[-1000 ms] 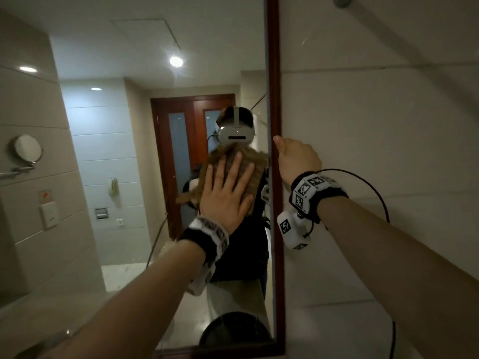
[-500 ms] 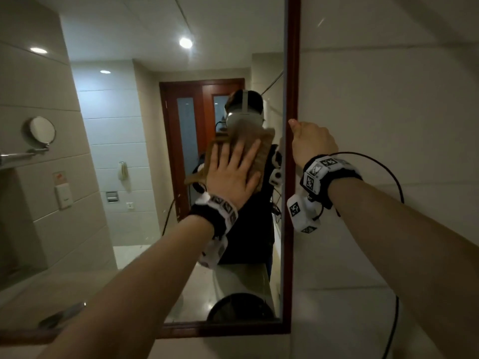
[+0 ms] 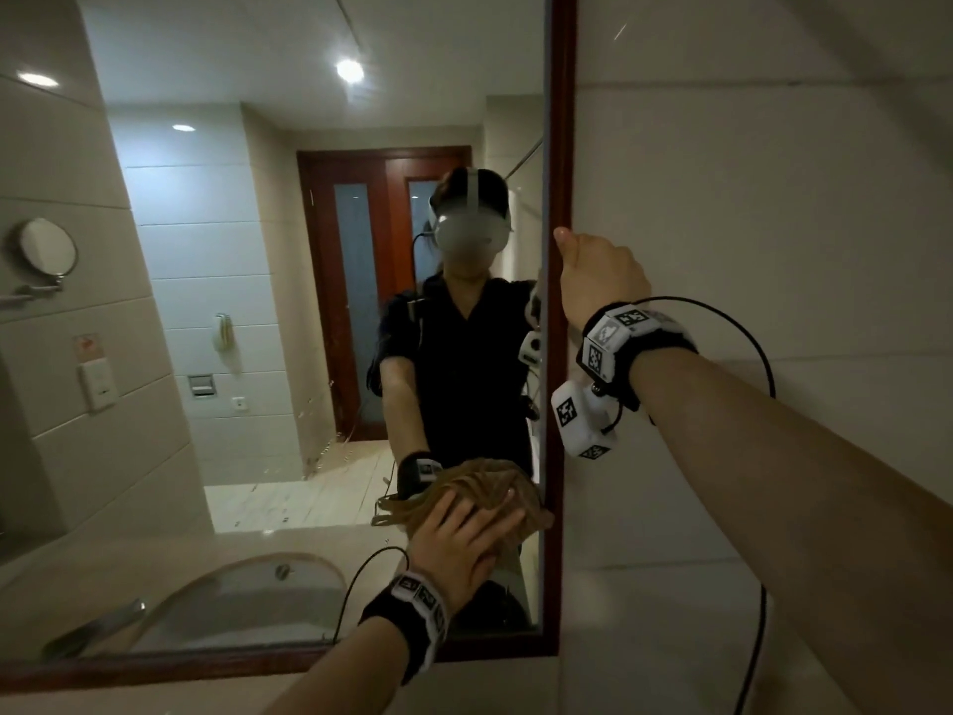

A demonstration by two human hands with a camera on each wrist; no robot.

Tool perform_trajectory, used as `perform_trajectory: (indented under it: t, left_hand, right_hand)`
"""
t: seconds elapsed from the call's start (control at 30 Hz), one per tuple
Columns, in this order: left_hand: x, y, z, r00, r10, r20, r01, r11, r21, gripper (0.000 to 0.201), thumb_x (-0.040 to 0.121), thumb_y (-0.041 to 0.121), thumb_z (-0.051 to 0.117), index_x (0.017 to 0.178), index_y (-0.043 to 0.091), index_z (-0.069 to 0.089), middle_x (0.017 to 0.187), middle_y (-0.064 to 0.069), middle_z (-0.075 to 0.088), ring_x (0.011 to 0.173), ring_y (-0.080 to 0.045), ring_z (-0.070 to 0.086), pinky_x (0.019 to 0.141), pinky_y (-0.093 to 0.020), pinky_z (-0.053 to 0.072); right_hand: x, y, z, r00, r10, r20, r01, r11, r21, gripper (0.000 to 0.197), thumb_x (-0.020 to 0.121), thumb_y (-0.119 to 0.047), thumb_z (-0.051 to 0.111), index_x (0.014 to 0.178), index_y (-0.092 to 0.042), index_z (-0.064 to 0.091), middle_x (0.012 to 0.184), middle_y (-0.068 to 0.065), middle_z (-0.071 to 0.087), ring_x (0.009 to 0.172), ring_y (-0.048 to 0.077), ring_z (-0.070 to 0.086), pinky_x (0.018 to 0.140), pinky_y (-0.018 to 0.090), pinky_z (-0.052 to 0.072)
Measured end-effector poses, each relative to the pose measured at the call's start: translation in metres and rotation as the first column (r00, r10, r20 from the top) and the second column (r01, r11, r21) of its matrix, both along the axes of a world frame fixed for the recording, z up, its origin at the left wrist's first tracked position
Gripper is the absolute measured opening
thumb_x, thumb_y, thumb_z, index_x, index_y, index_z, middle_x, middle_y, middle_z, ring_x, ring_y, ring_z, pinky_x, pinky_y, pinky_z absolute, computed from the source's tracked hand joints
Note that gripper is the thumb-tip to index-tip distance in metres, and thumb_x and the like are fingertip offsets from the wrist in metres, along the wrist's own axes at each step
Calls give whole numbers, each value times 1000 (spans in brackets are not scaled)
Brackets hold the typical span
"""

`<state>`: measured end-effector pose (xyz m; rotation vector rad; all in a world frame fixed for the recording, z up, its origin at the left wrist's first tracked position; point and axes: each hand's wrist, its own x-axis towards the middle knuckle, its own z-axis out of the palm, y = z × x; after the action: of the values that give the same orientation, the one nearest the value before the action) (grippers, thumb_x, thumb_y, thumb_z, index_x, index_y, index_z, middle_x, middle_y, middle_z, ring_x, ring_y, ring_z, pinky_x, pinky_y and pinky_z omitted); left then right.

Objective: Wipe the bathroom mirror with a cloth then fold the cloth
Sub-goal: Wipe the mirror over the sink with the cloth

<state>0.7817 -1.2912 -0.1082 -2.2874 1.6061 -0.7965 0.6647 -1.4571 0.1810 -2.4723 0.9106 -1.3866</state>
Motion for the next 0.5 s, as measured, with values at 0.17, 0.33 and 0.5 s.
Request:
perform_trajectory:
  t: [0.17, 0.33, 0.5]
  left_hand:
    - [1, -23, 90, 998, -55, -8, 50, 946, -321, 67, 93, 51, 41, 155, 35, 21, 159, 1, 31, 136, -31, 39, 118, -49, 13]
    - [2, -51, 202, 999, -20, 46, 45, 781, -623, 67, 98, 52, 32, 158, 30, 11, 165, -5, 0, 151, -34, 2, 122, -52, -1]
    - [3, -43, 152, 993, -48, 110, 99, 846, -523, 68, 97, 52, 32, 158, 30, 10, 165, -6, -2, 151, -37, 4, 121, -52, -4]
  right_hand:
    - [2, 0, -1, 999, 13, 42, -15, 999, 37, 61, 101, -52, 18, 102, -14, 66, 99, 13, 68, 85, 31, 62, 67, 31, 40]
    - [0, 1, -1, 999, 24, 33, -25, 999, 30, 61, 101, -52, 19, 102, -15, 67, 98, 12, 68, 74, 24, 55, 65, 29, 36]
    - [4, -4, -3, 1000, -1, 30, 1, 1000, 13, 63, 101, -54, 16, 102, -15, 66, 97, 12, 67, 74, 25, 54, 65, 30, 36]
